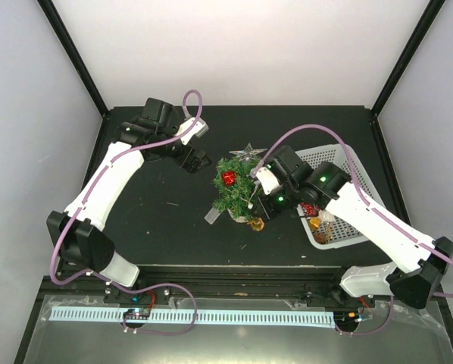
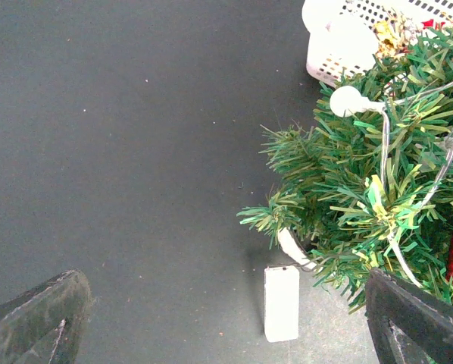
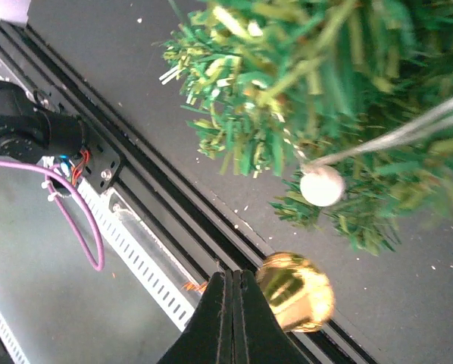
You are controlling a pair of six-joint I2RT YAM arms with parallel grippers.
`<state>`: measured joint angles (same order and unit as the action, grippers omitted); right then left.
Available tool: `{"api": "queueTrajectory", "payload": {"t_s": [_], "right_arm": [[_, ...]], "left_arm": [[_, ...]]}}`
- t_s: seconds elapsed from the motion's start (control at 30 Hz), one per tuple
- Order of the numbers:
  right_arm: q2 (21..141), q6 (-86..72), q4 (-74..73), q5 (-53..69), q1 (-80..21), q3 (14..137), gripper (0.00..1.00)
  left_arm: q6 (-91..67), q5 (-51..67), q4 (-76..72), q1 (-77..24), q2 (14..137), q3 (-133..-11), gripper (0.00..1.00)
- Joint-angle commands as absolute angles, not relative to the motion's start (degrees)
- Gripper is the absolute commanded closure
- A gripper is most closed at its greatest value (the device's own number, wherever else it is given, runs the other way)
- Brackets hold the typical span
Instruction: Decorate the small christmas tree
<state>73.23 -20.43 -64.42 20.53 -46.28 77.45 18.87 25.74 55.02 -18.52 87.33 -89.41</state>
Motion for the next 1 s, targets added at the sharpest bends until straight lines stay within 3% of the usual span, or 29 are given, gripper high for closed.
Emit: {"api": "queueTrajectory", "payload": {"t_s": [0.0, 0.67, 0.97], "right_arm": [[76.17, -17.92, -64.38, 22.07, -48.48, 79.89, 0.99], [87.05, -13.45, -64.74, 20.79, -52.45, 86.15, 0.99], [87.69, -13.09, -64.32, 11.67, -54.25, 88.69, 0.99]], "left_arm": [[19.38, 25.49, 53.88, -18.95, 85.28, -88.71, 0.01], [19.34, 24.59, 52.98, -18.98, 83.34, -86.52, 0.01], [19.42, 24.5, 52.83, -18.92, 83.45, -86.24, 0.01]]}}
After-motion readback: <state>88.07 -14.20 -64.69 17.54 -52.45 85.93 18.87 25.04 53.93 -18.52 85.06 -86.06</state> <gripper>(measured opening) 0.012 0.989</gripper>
